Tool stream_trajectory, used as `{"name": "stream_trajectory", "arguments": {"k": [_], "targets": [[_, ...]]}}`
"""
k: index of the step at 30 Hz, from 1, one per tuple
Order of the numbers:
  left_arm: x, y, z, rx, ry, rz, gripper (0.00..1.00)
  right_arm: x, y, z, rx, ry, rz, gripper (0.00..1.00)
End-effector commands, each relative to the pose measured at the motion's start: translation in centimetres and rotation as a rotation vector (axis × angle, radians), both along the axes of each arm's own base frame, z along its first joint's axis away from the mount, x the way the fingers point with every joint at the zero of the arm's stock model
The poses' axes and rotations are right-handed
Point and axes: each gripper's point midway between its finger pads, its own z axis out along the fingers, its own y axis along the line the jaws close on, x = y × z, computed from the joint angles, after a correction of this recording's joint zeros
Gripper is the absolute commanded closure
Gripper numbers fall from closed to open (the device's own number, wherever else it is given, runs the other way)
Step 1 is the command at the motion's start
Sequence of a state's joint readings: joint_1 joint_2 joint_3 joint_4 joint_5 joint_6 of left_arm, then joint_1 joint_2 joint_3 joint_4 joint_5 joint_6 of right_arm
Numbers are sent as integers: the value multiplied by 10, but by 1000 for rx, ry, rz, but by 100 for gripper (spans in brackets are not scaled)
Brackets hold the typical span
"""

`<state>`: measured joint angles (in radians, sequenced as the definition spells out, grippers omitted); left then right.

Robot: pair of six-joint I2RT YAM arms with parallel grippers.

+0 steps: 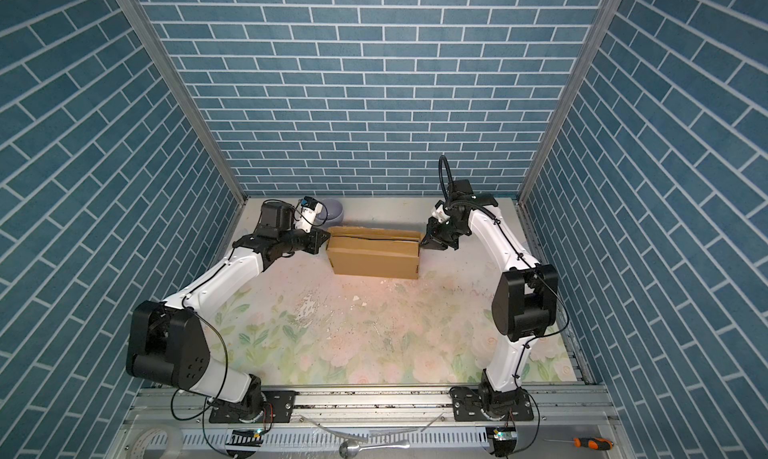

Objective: Fold the paper box

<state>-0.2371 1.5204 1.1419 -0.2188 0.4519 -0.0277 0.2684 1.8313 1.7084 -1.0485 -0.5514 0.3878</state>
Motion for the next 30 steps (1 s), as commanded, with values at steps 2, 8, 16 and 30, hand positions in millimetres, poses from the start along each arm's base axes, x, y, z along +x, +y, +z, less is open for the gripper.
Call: {"name": "stream_trajectory", "arguments": {"k": [2,8,16,30], "targets": [[-12,-3,-29,23,108,-16,100,-2,-15,8,-114,-38,30,75],[-13,-4,-30,27,113,-18,100,3,-9,18,-100,-66,37,69],[-12,-5,-30,22,111,-20,100,6,-5,17,-177,-79,82,73],[-13,-4,-31,26,113,-19,100,7,6,28,-177,-94,137,100]]}}
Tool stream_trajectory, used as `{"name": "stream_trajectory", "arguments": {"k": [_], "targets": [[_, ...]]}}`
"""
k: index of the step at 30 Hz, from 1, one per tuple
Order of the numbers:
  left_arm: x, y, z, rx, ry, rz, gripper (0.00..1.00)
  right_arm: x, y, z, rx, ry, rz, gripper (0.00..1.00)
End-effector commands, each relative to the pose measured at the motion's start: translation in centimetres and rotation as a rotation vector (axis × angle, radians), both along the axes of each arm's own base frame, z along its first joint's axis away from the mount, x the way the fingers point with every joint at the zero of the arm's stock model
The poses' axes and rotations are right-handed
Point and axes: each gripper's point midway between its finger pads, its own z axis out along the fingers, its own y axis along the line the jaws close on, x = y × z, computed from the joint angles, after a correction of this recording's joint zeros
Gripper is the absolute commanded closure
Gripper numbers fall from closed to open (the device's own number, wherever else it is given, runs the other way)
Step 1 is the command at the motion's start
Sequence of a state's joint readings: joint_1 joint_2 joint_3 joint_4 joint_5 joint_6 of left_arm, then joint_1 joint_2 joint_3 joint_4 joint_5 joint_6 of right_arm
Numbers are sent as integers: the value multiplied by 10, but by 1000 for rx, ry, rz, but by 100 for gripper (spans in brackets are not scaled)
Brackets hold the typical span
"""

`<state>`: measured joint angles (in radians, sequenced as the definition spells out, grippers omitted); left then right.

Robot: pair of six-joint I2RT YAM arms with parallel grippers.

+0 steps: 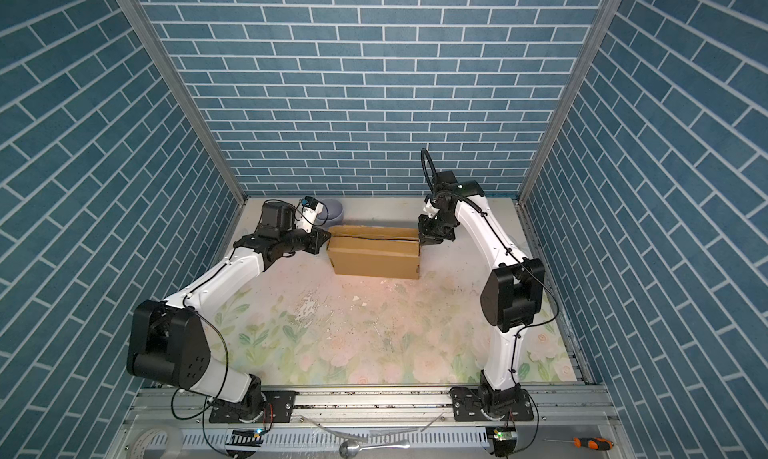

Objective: Fold the paper box

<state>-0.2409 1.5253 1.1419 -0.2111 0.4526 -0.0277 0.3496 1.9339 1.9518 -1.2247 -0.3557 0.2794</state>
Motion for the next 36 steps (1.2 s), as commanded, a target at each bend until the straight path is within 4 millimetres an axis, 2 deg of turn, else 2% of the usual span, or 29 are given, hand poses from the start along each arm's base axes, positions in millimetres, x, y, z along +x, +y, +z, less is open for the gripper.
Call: {"name": "stream_trajectory", "arguments": {"k": [1,8,11,14,20,26,36], "targets": [[-14,-2,-30,27,115,-15,100,-1,3,22,61,-6,18,100],[-15,-1,-31,29,116,-13,100,-7,32,43,356,80,7,100],[-14,-1,-31,27,114,-13,100,-4,35,47,433,95,-23,100],[-15,-1,-31,27,116,-11,100,-5,36,42,455,115,-40,100],[-15,-2,-30,28,114,-13,100,-8,28,25,413,126,-73,100],[-14,-2,-29,26,113,-13,100,-14,1,-2,195,88,-101,100],[-23,-13,-29,20,112,-26,100,-18,2,-19,125,-2,-161,100]]}}
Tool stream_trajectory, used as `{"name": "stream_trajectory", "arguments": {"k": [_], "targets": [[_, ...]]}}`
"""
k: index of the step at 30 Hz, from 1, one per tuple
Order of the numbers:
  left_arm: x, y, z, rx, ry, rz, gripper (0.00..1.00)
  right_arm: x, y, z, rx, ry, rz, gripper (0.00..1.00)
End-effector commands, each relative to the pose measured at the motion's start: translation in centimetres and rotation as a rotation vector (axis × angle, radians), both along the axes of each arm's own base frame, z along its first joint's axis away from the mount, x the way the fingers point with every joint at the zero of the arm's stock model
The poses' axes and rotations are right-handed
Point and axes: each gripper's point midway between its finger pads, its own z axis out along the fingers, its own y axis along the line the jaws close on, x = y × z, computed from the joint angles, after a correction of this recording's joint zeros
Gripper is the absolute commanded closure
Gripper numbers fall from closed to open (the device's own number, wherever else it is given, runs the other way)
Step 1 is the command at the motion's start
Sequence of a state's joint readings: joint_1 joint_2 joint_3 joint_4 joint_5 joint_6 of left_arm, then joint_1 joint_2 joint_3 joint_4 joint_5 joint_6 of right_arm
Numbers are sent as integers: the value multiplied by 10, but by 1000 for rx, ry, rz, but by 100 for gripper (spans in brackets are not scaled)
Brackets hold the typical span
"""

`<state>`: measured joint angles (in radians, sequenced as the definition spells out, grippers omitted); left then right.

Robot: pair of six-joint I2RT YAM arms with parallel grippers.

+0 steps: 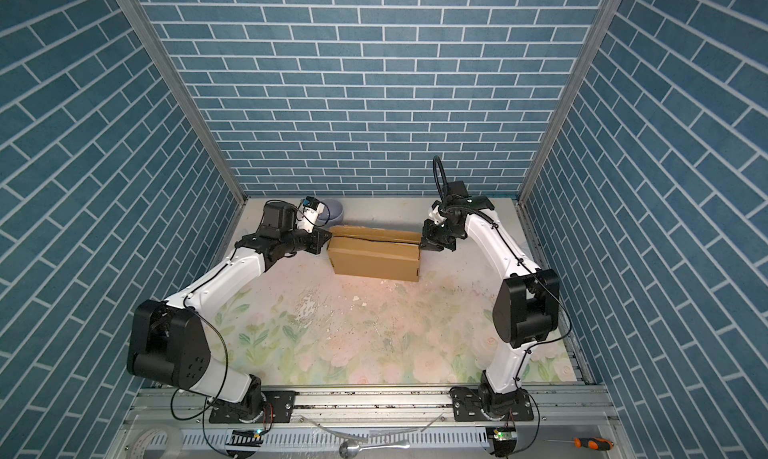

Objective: Fold the paper box

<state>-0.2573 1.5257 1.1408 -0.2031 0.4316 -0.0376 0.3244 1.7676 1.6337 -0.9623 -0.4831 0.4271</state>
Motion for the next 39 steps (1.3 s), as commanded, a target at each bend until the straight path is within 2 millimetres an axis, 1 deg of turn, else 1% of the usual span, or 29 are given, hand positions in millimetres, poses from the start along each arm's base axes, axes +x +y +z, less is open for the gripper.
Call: {"name": "stream_trajectory", "arguments": {"k": [1,3,7,8,12,14,16,19,22,23,27,28,29,33,36,37,39], "targets": [[-24,-8,-31,19,119,-27,100,-4,-2,-10,-42,-6,-58,100],[-24,-6,-33,29,120,-20,100,-3,-2,-11,-46,-21,-79,100],[-22,-6,-31,21,113,-10,100,-6,-2,-16,-50,-23,-102,100],[-21,-6,-32,24,114,-9,100,-7,0,-15,-35,-20,-102,100],[-21,-3,-34,43,113,-4,100,-11,3,0,58,7,-90,100],[-22,-2,-34,53,110,-2,100,-12,2,9,94,21,-76,93],[-22,0,-35,63,109,0,100,-14,-3,16,93,24,-61,86],[-22,0,-34,66,103,0,100,-15,-13,22,41,7,-52,81],[-22,0,-34,62,104,-3,100,-11,-19,26,-14,-15,-40,80],[-22,-1,-34,62,105,-3,100,-11,-20,26,-20,-15,-35,80],[-22,-1,-34,62,104,-3,100,-8,-18,22,-45,-12,-15,87],[-22,0,-34,63,104,-2,100,-8,-17,20,-50,-10,-9,88],[-22,0,-34,64,103,-2,100,-8,-16,18,-58,-5,-4,87],[-22,0,-34,64,102,-3,100,-11,-22,4,-146,5,27,79],[-22,-1,-34,64,104,-4,100,-11,-24,-2,-173,5,37,78],[-22,0,-34,62,102,-3,100,-11,-24,-2,-176,2,40,80],[-22,0,-34,63,105,-3,100,-9,-23,-1,-175,-6,42,87]]}}
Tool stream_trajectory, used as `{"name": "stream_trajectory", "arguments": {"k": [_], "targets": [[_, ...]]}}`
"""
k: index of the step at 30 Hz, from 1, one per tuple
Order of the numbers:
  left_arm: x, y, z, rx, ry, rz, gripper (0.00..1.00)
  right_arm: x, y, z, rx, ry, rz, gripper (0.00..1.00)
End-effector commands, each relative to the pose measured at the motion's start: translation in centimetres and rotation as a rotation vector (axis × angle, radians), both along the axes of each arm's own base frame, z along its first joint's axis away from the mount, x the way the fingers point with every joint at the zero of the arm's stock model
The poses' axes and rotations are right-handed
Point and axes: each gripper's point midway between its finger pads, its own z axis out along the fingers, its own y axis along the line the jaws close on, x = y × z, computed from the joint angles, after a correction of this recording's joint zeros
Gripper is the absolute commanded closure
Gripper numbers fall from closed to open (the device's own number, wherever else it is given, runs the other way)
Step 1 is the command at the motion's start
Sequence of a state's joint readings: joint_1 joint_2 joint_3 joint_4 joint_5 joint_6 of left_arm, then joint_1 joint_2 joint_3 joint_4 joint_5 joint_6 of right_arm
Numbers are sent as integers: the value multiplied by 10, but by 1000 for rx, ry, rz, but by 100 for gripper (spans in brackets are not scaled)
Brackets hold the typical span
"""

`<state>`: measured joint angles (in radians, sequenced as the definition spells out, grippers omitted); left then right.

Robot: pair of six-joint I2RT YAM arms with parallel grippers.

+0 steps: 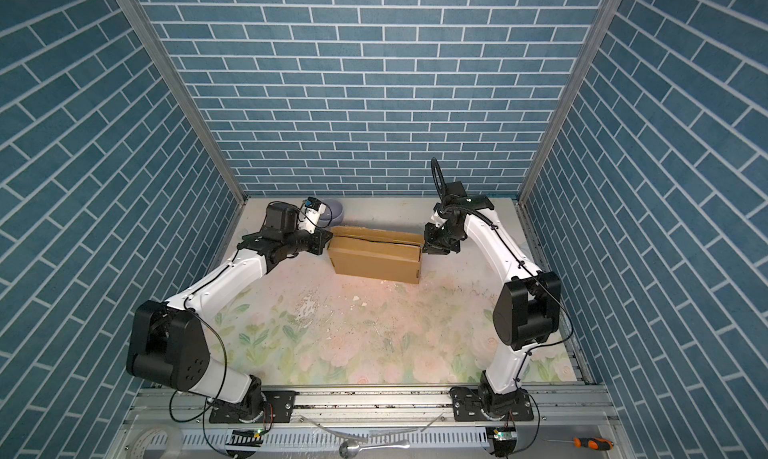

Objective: Fold the paper box

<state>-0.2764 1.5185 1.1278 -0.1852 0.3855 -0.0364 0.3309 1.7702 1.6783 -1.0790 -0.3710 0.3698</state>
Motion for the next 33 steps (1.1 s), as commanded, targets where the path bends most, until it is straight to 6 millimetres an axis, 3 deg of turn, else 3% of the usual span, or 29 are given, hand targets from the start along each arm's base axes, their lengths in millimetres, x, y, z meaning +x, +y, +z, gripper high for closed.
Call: {"name": "stream_trajectory", "arguments": {"k": [1,6,9,12,15,19,24,33], "targets": [[-23,1,-33,37,124,-19,100,0,-4,5,-36,-18,24,89],[-23,2,-32,43,121,-16,100,-1,-7,35,-32,-77,61,73],[-24,2,-32,43,120,-16,100,2,-14,56,-79,-157,106,55],[-24,1,-31,38,117,-19,100,4,-25,52,-187,-171,167,45],[-23,2,-31,42,118,-17,100,3,-23,41,-235,-149,225,43],[-23,2,-31,42,119,-18,100,-1,-8,33,-223,-143,268,49],[-23,2,-33,42,123,-17,100,4,-3,20,-226,-127,258,59],[-24,1,-32,41,121,-18,100,1,6,17,-173,-83,231,94]]}}
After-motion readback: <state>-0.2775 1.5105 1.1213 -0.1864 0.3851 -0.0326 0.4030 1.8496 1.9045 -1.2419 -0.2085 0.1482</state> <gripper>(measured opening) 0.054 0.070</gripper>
